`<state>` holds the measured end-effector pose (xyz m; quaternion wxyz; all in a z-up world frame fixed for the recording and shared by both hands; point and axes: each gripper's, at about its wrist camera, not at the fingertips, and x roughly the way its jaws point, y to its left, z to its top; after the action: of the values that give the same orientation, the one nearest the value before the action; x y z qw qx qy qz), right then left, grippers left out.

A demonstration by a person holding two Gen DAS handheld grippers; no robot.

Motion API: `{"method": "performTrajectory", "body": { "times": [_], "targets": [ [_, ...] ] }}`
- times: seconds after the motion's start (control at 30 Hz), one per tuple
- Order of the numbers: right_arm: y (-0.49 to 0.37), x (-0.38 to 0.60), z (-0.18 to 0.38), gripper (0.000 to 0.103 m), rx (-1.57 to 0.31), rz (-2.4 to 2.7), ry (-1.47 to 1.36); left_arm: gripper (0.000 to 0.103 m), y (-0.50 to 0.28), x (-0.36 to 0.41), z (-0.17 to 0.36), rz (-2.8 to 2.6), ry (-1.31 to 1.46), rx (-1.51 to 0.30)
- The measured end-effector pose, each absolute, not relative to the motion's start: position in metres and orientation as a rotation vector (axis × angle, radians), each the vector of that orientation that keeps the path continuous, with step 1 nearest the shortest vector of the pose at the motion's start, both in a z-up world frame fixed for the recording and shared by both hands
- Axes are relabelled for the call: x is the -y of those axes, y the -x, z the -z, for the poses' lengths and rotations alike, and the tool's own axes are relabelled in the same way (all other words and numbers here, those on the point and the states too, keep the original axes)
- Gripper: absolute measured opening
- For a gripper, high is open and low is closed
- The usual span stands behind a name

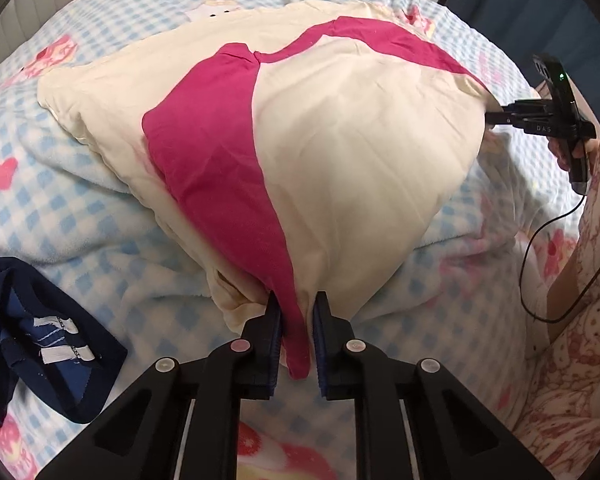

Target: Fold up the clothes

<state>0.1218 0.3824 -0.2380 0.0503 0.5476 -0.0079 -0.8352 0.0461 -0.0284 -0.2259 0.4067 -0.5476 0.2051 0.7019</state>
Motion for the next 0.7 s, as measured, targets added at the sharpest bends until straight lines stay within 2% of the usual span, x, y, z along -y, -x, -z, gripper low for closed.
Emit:
{"method": "performTrajectory", "body": {
  "times": [0.07, 0.13, 0.27, 0.6, 0.7],
  "targets": [
    [-0.121, -0.382, 0.245, 0.030, 0.009, 2.541, -1.699, 0.014, -0.044, 0.028, 0.228, -1.773, 1.397, -0.509],
    [-0.120, -0.382, 0.250, 0.030, 0.002, 2.540, -1.718, 0.014, -0.042, 0.029, 0.231, -1.776, 1.408, -0.488],
    [-0.119, -0.379, 0.242, 0.019, 0.024, 2.532, -1.716, 0.012, -0.041, 0.034, 0.224, -1.803, 1.406, -0.424],
    [-0.100, -0.382, 0.186, 0.016, 0.125, 2.555, -1.572, 0.010, -0.029, 0.029, 0.178, -1.875, 1.304, -0.396],
    [-0.090, -0.380, 0.171, 0.016, 0.088, 2.575, -1.518, 0.010, -0.015, 0.026, 0.166, -1.893, 1.280, -0.362]
  ]
}}
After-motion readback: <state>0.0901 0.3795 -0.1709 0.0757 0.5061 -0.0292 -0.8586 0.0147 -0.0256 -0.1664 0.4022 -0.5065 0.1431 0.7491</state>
